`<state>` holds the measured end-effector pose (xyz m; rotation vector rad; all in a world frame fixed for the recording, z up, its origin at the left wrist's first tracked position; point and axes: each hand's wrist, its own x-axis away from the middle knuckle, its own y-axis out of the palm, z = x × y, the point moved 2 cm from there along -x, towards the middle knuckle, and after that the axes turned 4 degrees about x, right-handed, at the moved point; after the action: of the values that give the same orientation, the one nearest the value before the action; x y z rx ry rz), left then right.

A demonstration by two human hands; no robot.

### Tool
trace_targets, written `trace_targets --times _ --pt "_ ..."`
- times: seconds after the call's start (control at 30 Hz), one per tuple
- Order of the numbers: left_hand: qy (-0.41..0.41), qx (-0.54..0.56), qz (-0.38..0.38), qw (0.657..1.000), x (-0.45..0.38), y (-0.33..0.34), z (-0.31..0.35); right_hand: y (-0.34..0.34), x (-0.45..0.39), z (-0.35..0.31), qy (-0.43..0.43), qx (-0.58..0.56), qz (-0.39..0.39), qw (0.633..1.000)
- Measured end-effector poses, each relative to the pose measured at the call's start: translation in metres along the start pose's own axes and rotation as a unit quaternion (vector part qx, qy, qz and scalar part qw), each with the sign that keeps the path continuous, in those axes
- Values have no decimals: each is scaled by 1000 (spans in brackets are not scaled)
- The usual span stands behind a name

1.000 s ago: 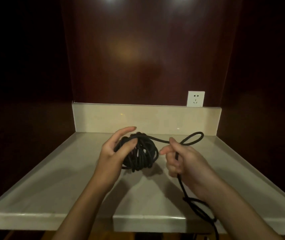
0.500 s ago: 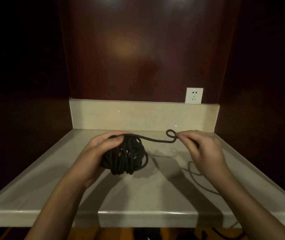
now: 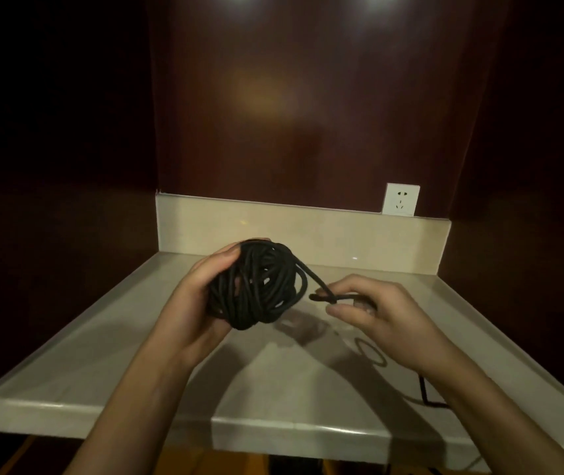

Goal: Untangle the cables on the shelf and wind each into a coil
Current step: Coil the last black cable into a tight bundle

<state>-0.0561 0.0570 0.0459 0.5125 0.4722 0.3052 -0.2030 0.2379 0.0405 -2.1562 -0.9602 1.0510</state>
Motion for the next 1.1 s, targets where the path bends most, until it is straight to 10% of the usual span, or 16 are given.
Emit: trace_targets --times 0.5,0.83,1.1 --pt "6 164 30 986 -10 -6 -11 15 1 -17 84 -449 -34 889" --pt "-4 150 -10 989 -5 9 -21 44 -10 -9 136 -744 -80 650" --pt "49 164 -111 979 4 21 -14 71 -3 -29 167 -720 -151 657"
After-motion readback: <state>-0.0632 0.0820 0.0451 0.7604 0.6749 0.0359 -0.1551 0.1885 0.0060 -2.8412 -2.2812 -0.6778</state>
